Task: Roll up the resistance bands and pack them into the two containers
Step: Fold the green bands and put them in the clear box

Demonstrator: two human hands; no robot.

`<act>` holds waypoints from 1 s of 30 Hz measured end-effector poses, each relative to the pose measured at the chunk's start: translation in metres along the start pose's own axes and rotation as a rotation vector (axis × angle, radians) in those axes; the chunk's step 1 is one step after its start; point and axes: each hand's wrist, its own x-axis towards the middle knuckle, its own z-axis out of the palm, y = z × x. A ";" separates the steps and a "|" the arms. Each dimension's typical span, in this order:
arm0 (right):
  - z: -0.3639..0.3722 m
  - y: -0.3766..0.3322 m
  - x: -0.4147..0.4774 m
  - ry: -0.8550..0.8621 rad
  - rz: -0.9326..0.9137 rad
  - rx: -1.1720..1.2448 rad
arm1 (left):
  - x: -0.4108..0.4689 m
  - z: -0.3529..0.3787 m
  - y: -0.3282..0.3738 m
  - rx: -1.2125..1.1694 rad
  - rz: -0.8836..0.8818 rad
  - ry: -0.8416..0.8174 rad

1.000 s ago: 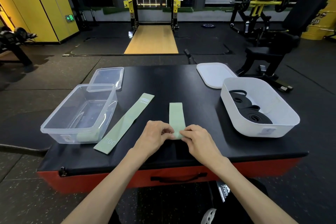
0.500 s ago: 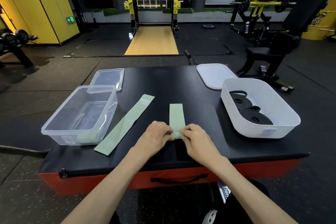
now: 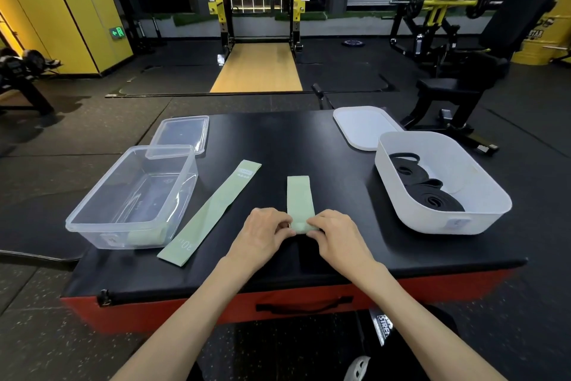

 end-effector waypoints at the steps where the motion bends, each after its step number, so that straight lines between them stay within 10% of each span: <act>1: -0.001 0.000 0.001 0.001 -0.002 0.003 | -0.001 0.001 0.001 0.031 0.020 0.026; 30: -0.005 -0.001 0.011 -0.047 -0.012 -0.010 | 0.005 0.002 0.007 0.179 0.055 0.017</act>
